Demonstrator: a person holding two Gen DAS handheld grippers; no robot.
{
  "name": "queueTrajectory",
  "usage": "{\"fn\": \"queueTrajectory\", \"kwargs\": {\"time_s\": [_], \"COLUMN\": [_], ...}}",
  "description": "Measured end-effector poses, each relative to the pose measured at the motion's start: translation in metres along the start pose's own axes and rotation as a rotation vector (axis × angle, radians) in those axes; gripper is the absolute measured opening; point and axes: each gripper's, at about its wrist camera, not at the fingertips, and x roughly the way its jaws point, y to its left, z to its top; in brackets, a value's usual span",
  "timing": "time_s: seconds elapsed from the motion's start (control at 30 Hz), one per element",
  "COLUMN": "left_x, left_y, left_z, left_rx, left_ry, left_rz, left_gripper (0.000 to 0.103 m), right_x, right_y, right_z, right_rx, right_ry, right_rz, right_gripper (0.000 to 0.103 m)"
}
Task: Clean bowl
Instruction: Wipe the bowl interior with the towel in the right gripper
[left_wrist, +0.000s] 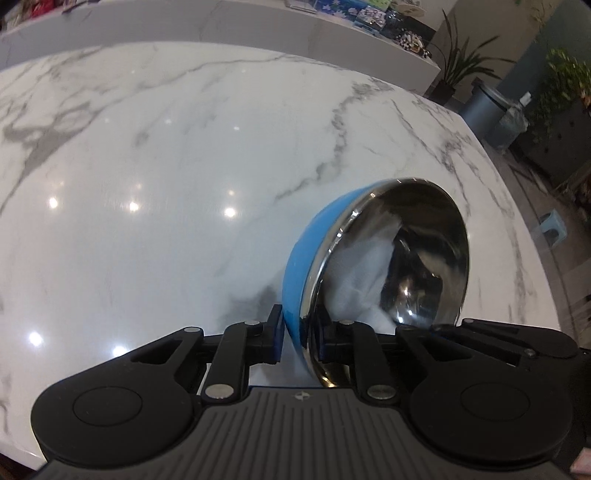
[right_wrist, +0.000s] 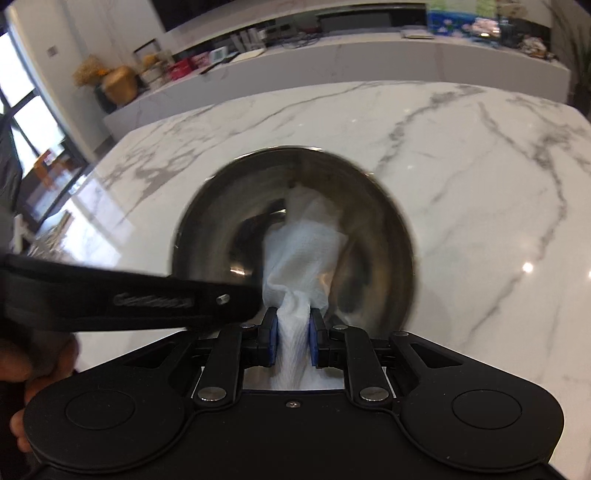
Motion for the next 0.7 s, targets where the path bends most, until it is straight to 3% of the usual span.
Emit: {"fn": "queueTrajectory", "kwargs": {"time_s": [0.13, 0.37, 0.5, 0.7], "left_x": [0.000, -0.001, -0.001, 0.001], "left_y": [-0.006, -0.010, -0.009, -0.003], "left_z": [0.000, -0.002, -0.002, -0.003], "left_rx": [0.044, 0.082, 0.074, 0.026], "left_ry": [-0.006, -0.012, -0.016, -0.019], "left_rz": [0.032, 0.064, 0.057, 0.017], "left_gripper": [0.015, 0.014, 0.014, 0.019], "right_x": [0.003, -0.001, 0.001, -0.004], "right_y": [0.008, 0.033, 0.034, 0.014], "right_z": [-0.003, -0.016, -0.018, -0.012], "right_rx": [-0.083, -0.349, -0.368, -0.252], "right_ry": [0.008, -0.053, -0.052, -0.052], "right_rz": [-0.068, -0.313, -0.317, -0.239], "right_gripper": [0.014, 0.014, 0.014, 0.014]}}
